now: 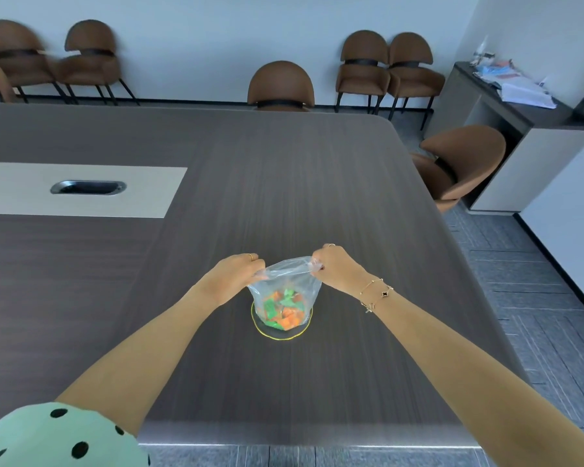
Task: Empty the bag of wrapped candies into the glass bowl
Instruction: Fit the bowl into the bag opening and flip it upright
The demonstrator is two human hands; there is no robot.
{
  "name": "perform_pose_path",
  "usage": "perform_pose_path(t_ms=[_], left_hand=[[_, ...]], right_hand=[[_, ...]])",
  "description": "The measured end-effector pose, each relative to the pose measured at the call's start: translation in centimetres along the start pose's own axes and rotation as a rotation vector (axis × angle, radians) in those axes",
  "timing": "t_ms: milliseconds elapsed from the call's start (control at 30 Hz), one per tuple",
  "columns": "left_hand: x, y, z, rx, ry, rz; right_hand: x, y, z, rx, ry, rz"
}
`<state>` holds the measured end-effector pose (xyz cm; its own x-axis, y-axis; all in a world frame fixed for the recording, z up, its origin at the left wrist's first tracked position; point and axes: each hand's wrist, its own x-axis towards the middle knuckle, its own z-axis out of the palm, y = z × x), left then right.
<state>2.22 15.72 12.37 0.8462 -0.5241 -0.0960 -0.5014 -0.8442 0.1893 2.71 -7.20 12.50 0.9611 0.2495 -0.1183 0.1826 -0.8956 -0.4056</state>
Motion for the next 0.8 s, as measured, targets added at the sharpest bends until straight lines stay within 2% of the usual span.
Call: perform_pose_path(t_ms=[267,533,667,800], left_hand=[[0.8,0.1,-1.0,0.055,0.094,-0.039],[0.9,-0.6,-1.8,0.085,0.193,-0.015],[1.1,-0.7,-2.2,0.243,0.272,-0.009],[1.4,-1.0,-2.5,0.266,0.316,-0.01]], right_hand=[[0.7,0.0,-1.0,0.036,0.109,-0.028],[1.0,-0.8,-2.2,0.018,0.073,-0.029],[1.2,-1.1,-2.8,0.037,0.084,-0.035],[1.3,-1.5,-3.9,0.044,0.097,-0.033]])
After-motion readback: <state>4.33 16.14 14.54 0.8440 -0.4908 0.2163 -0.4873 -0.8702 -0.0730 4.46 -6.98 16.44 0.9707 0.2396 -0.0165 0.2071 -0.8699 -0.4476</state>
